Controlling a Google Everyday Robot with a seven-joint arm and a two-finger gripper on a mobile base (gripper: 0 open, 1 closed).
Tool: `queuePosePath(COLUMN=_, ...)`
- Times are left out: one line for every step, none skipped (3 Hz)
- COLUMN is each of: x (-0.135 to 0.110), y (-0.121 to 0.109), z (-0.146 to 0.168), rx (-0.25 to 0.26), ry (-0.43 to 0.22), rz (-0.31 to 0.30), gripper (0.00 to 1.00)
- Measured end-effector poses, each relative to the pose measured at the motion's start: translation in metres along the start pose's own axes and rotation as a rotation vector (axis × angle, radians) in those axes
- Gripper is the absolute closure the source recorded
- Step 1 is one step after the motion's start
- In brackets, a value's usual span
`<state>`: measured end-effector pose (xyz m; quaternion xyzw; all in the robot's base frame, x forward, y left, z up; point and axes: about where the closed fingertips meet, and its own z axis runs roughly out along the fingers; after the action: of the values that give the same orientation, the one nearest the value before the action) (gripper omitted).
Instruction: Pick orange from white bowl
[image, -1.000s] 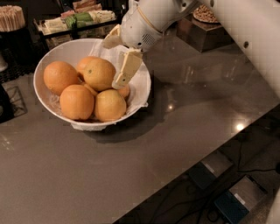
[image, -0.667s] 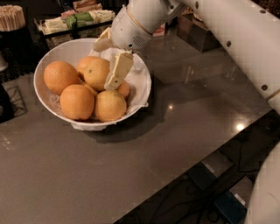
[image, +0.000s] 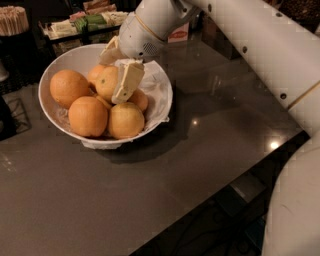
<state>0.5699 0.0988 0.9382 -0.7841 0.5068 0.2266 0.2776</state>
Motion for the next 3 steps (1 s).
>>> queuePosePath(x=0.0, y=0.0, z=0.0, rx=0.0, ry=0.0, rz=0.0, gripper=0.29)
queuePosePath(x=0.004, y=0.009, z=-0.001, rx=0.006, ry=0.041, rz=0.013, gripper=0.3)
queuePosePath(x=0.011, y=0.019, z=0.002, rx=-0.006, ry=0.079, rz=0.035, gripper=0.31)
